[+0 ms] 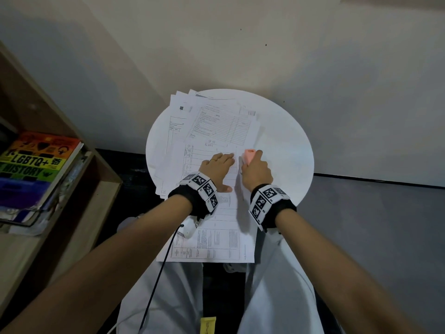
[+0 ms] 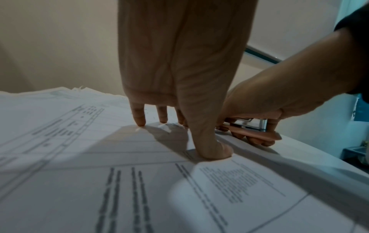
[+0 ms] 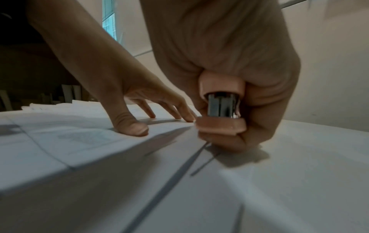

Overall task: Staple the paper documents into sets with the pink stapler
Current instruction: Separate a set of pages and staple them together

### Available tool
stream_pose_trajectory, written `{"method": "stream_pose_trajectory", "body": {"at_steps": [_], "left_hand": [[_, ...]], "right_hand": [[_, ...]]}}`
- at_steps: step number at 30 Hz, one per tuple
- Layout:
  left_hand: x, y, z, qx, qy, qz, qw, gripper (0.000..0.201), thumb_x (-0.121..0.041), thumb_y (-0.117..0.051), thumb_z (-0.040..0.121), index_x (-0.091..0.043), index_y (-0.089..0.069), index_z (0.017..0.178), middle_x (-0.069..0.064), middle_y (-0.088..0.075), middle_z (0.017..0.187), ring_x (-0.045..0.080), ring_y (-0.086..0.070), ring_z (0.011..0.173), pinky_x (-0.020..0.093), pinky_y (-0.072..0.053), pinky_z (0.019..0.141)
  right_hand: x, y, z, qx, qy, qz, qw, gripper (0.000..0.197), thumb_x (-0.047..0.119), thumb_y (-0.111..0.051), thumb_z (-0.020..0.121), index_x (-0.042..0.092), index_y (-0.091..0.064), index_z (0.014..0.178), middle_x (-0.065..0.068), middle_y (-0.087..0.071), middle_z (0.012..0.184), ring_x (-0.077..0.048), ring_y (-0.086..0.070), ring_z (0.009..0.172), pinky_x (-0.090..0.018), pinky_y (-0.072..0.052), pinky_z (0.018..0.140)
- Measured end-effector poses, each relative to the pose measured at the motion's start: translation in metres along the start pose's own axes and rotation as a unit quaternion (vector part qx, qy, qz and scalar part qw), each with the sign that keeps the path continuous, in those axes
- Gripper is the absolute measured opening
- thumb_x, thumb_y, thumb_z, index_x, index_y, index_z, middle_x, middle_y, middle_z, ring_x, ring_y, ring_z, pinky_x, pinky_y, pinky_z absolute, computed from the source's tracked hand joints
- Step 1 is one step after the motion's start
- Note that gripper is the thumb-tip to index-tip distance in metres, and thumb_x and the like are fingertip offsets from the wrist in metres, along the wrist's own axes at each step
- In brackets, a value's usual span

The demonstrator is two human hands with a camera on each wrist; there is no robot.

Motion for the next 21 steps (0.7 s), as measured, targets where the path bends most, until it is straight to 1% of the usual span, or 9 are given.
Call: {"method": "stream_pose_trajectory", "body": {"at_steps": [3,7,9,11,12,15,17,20,21], "left_hand": [[0.001,0.0,0.001,-0.004,-0.003,0.006,1.0,0.088,-0.04,-0.069,0.08,-0.015,-0.02,0.148,-0.006,-0.004,0.16,0.021,-0.007,0.147,0.046,-0.025,0.115],[0.003,-0.001,0.001,-0.008,-0.007,0.005,1.0,0.087,-0.043,-0.069,0.08,-0.015,-0.022,0.147,-0.006,-0.005,0.16,0.021,-0.008,0.147,0.047,-0.025,0.114],[0.003,-0.001,0.001,-0.009,-0.006,0.004,1.0,0.086,-0.043,-0.069,0.08,-0.015,-0.022,0.147,-0.006,-0.005,0.16,0.021,-0.008,0.147,0.047,-0.025,0.114],[0.001,-0.001,0.001,-0.01,-0.004,0.004,1.0,0.087,-0.042,-0.069,0.08,-0.015,-0.022,0.147,-0.005,-0.005,0.16,0.022,-0.009,0.147,0.047,-0.026,0.115],[0.0,-0.001,0.0,-0.01,-0.002,0.002,1.0,0.087,-0.042,-0.069,0.08,-0.015,-0.022,0.147,-0.005,-0.005,0.16,0.022,-0.009,0.147,0.047,-0.026,0.115],[-0.002,-0.001,0.001,-0.01,-0.004,0.0,1.0,0.085,-0.043,-0.068,0.081,-0.016,-0.022,0.147,-0.006,-0.006,0.159,0.024,-0.009,0.147,0.048,-0.026,0.114],[-0.001,-0.001,0.0,-0.01,-0.006,-0.002,1.0,0.084,-0.043,-0.068,0.081,-0.016,-0.023,0.147,-0.006,-0.007,0.159,0.024,-0.009,0.147,0.048,-0.025,0.114],[-0.001,-0.001,-0.001,-0.012,-0.007,-0.008,1.0,0.084,-0.042,-0.068,0.081,-0.017,-0.023,0.147,-0.006,-0.007,0.159,0.024,-0.008,0.147,0.047,-0.025,0.114],[-0.002,-0.001,-0.001,-0.013,-0.008,-0.012,1.0,0.084,-0.042,-0.069,0.081,-0.017,-0.023,0.147,-0.006,-0.007,0.159,0.024,-0.008,0.147,0.047,-0.024,0.115]], "right_hand": [[0.003,-0.004,0.002,-0.007,-0.01,0.006,1.0,0.052,0.034,-0.04,0.1,0.007,-0.024,0.142,-0.019,-0.054,0.126,-0.036,-0.056,0.111,-0.04,-0.044,0.082],[0.004,-0.006,0.007,-0.022,0.037,-0.038,0.998,0.049,0.024,-0.044,0.098,0.011,-0.026,0.141,-0.018,-0.058,0.118,-0.035,-0.06,0.102,-0.035,-0.038,0.07],[0.005,-0.004,0.01,-0.017,0.025,-0.018,0.999,0.047,0.032,-0.041,0.1,0.009,-0.029,0.139,-0.019,-0.057,0.12,-0.035,-0.059,0.105,-0.037,-0.04,0.073],[0.007,-0.002,0.012,-0.01,0.003,0.001,1.0,0.048,0.035,-0.041,0.1,0.006,-0.031,0.136,-0.02,-0.054,0.126,-0.036,-0.056,0.11,-0.039,-0.043,0.08],[0.008,-0.002,0.013,-0.011,0.008,-0.004,1.0,0.047,0.034,-0.042,0.1,0.006,-0.031,0.136,-0.02,-0.054,0.125,-0.036,-0.056,0.11,-0.039,-0.043,0.08],[0.005,-0.003,0.013,-0.03,0.062,-0.052,0.996,0.044,0.022,-0.048,0.097,0.011,-0.031,0.136,-0.017,-0.058,0.116,-0.035,-0.059,0.102,-0.036,-0.038,0.071],[0.004,-0.002,0.014,-0.028,0.066,-0.056,0.996,0.042,0.024,-0.046,0.098,0.009,-0.032,0.134,-0.018,-0.059,0.117,-0.036,-0.059,0.102,-0.037,-0.038,0.071],[0.011,0.001,0.019,-0.024,0.027,-0.032,0.999,0.044,0.032,-0.042,0.099,0.005,-0.033,0.133,-0.019,-0.057,0.123,-0.037,-0.057,0.108,-0.039,-0.043,0.079],[0.012,0.0,0.021,-0.027,0.027,-0.03,0.999,0.044,0.032,-0.042,0.099,0.006,-0.033,0.134,-0.019,-0.057,0.122,-0.036,-0.057,0.108,-0.039,-0.042,0.078]]}}
Point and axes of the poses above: each hand's wrist, its own z-axis towards the middle knuckle, its own y-axis out of the back of the hand, x = y × z, the point moved 2 cm from there along z, towards the middle knuckle
